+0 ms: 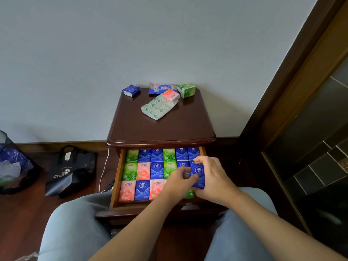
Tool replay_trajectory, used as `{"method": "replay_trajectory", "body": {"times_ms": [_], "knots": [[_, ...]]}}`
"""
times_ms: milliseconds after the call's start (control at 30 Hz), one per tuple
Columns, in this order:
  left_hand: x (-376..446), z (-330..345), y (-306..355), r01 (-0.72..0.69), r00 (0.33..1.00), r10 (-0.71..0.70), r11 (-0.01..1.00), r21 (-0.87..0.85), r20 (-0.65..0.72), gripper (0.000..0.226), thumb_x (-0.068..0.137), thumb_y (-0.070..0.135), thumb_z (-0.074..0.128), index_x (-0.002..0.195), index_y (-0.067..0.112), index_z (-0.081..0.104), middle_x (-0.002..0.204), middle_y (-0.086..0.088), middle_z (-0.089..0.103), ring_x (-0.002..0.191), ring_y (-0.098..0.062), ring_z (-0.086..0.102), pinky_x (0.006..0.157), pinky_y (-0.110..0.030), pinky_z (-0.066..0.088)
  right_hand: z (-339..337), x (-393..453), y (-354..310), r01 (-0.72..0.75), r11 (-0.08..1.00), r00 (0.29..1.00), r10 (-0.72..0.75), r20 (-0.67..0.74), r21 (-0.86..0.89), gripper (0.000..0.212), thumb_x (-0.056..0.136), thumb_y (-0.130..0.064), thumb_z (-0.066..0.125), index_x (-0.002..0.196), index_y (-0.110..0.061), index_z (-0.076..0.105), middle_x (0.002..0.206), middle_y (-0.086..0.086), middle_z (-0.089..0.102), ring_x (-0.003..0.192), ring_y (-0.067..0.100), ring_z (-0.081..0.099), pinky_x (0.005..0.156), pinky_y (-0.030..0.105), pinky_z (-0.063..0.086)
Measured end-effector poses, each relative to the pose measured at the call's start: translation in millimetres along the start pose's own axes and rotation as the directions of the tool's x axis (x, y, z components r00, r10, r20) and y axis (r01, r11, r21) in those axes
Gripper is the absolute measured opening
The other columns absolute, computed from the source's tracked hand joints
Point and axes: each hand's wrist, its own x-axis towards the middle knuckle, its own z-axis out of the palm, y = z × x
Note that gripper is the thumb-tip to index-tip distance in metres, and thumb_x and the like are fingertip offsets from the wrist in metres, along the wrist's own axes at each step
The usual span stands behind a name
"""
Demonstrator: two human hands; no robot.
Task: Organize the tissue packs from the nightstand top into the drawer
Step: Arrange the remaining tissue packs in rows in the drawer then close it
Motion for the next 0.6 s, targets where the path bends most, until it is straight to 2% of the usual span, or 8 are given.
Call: {"method": "replay_trajectory", "body": {"times_ms": [67,100,200,300,400,600], "knots": [[-1.5,1.7,-7.4,-0.019,1.0,0.021,0.994,0.104,-0.014,0.024,0.101,0.035,0.063,0.12,0.02,0.065,0.1,0.006,0.073,0.089,-0.005,0.071,0.076,-0.027,0.06,1.0,2.7,4.5,0.064,0.977,0.998,-0.062,0.019,-0.204,0.083,0.07,-0.05,0.083,0.137,-0.032,0.038,0.133,-0.016,0.044,0.128,0.008,0.042,0.098,0.024,0.043],[-2.2,0.8,-11.5,-0.027,0.999,0.033,0.98,0.196,-0.029,0.023,0.102,0.035,0.06,0.12,0.022,0.065,0.105,0.008,0.072,0.093,-0.007,0.069,0.08,-0.03,0.06,1.7,3.4,6.3,0.087,0.964,0.996,-0.078,0.043,-0.252,0.078,0.072,-0.048,0.082,0.134,-0.031,0.038,0.134,-0.012,0.05,0.127,0.011,0.045,0.099,0.026,0.043],[-3.8,-12.1,-23.3,-0.013,0.994,0.062,0.877,0.48,-0.087,0.028,0.098,0.028,0.064,0.125,0.028,0.061,0.113,0.008,0.064,0.099,-0.011,0.064,0.085,-0.033,0.057,3.9,5.1,14.1,0.12,0.936,0.989,-0.083,0.123,-0.332,0.068,0.075,-0.046,0.082,0.127,-0.03,0.041,0.131,-0.007,0.058,0.12,0.013,0.054,0.098,0.028,0.045],[-3.4,-26.7,-31.2,0.027,0.996,0.036,0.768,0.64,-0.086,0.038,0.09,0.023,0.069,0.126,0.028,0.06,0.124,0.002,0.059,0.113,-0.018,0.059,0.096,-0.04,0.054,7.4,8.3,19.9,0.173,0.892,0.976,-0.098,0.195,-0.418,0.063,0.079,-0.047,0.081,0.129,-0.029,0.047,0.132,-0.007,0.06,0.12,0.013,0.055,0.102,0.029,0.044],[-2.8,-34.4,-32.9,0.055,0.998,-0.007,0.686,0.726,-0.068,0.045,0.086,0.03,0.076,0.127,0.031,0.06,0.129,0.003,0.055,0.123,-0.02,0.052,0.102,-0.042,0.05,14.5,12.4,21.9,0.203,0.857,0.963,-0.088,0.255,-0.473,0.064,0.081,-0.047,0.081,0.132,-0.029,0.047,0.134,-0.006,0.058,0.125,0.014,0.051,0.11,0.03,0.041],[2.6,-35.2,-36.4,0.059,0.998,-0.04,0.64,0.766,-0.044,0.055,0.081,0.029,0.082,0.129,0.033,0.055,0.132,0.001,0.049,0.127,-0.022,0.046,0.102,-0.043,0.05,25.2,14.4,29.9,0.231,0.819,0.949,-0.07,0.307,-0.526,0.058,0.086,-0.049,0.08,0.131,-0.026,0.052,0.135,-0.003,0.056,0.132,0.017,0.045,0.117,0.03,0.037]]}}
